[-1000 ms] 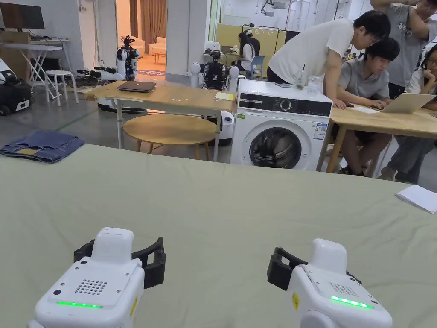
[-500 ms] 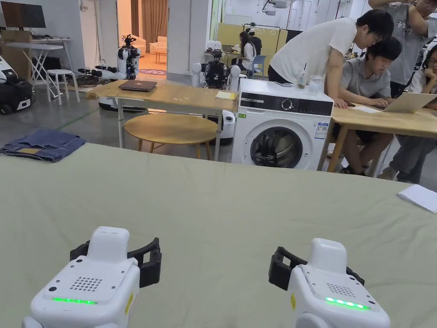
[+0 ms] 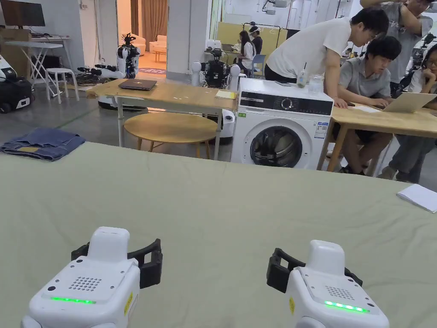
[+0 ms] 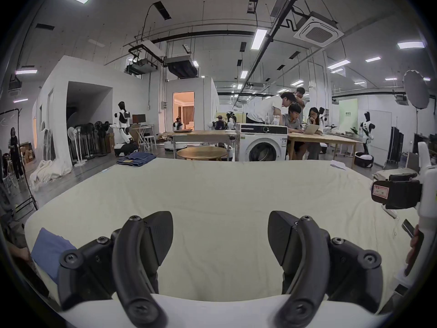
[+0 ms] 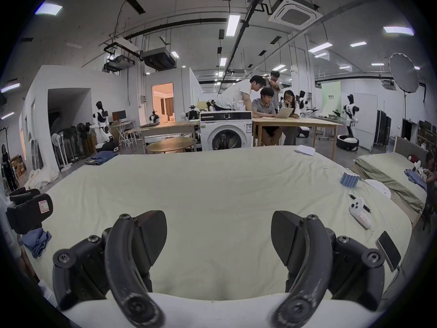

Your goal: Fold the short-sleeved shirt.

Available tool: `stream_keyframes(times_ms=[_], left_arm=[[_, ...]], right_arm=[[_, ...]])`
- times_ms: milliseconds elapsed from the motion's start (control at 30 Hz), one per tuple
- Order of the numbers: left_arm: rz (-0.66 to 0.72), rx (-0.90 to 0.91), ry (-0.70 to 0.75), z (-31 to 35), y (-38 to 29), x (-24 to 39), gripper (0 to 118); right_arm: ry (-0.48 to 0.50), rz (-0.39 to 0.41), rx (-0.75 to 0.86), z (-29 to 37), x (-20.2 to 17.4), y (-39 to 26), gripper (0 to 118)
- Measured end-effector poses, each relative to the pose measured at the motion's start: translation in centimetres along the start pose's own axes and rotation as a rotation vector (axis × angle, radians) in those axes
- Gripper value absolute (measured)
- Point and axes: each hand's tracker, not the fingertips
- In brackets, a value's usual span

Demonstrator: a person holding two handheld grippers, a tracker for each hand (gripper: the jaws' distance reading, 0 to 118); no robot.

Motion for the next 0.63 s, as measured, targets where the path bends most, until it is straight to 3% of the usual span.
stream_keyframes(times_ms=[167, 467, 633], left_arm=[[0.008, -0.018, -0.005, 0.0, -0.2, -0.1, 84], [0.004, -0.01, 0.006, 0.1, -0.2, -0.3, 84], [-0.021, 0.006, 0.03, 0.1, -0.1, -0.2, 84]], right_arm=[[-0.015, -0.008, -0.013, -0.3, 0.1, 0.0, 93], [0.095, -0.065, -0.027, -0.6, 1.3, 0.0, 93], [0.049, -0.048, 0.005, -0.5, 1.0, 0.1, 93]])
